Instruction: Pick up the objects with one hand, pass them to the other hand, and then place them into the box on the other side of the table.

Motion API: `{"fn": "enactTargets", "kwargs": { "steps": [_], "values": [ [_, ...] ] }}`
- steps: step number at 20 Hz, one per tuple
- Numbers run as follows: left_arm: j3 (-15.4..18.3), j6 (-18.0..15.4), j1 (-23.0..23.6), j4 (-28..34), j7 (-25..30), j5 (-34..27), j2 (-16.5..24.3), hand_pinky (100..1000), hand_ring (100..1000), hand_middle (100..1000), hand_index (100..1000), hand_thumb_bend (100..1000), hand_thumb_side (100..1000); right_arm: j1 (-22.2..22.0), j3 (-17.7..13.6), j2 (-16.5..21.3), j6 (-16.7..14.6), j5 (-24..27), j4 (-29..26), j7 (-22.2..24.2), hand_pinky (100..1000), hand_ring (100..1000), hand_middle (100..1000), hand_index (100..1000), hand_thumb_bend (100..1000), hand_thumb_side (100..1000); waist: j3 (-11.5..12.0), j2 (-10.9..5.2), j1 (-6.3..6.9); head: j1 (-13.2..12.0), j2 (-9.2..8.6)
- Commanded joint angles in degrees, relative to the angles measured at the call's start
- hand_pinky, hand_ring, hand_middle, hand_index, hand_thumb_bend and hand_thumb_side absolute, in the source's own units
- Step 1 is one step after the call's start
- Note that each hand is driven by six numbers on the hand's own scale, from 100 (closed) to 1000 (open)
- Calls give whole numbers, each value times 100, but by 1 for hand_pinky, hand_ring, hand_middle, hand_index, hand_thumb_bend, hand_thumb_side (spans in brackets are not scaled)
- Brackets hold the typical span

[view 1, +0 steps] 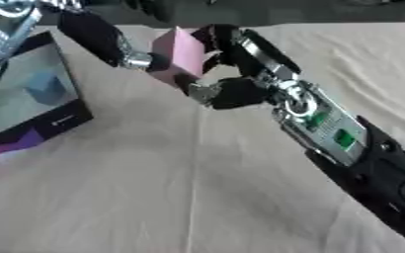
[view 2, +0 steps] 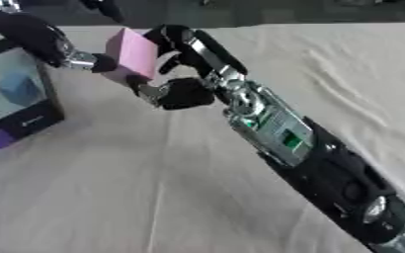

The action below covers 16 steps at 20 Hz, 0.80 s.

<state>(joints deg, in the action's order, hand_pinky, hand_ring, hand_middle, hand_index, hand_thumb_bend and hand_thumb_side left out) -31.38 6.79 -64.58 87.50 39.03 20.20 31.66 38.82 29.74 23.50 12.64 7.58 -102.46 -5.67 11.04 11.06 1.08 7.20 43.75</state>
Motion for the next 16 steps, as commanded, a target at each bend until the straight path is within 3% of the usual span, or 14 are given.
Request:
{"fn": "enactTargets", "kwargs": {
  "steps": [1, 3, 7, 16],
  "values": [
    [11, 11, -130, 22, 19, 11, 26, 898, 852, 760, 805, 463, 553, 106, -53, 44, 33, 19, -224, 3, 622, 734, 468, 437, 264, 100, 7, -134, -27, -8, 26],
    [38, -32, -123, 33, 86, -11, 41, 900, 852, 759, 802, 418, 583, 104, -63, 51, 36, 26, -222, -5, 623, 734, 473, 437, 264, 100, 12, -132, -24, -9, 34],
    [75, -99, -122, -8, 257, -66, 30, 907, 854, 754, 795, 413, 615, 111, -68, 53, 27, 52, -218, -23, 623, 734, 476, 437, 263, 100, 13, -123, -27, 2, 36],
    [-36, -180, -193, -236, 434, 18, -126, 915, 862, 762, 798, 434, 586, 126, -58, 53, 48, 52, -280, 26, 623, 733, 476, 436, 267, 100, 14, -123, -29, 25, 37]
  ]
}}
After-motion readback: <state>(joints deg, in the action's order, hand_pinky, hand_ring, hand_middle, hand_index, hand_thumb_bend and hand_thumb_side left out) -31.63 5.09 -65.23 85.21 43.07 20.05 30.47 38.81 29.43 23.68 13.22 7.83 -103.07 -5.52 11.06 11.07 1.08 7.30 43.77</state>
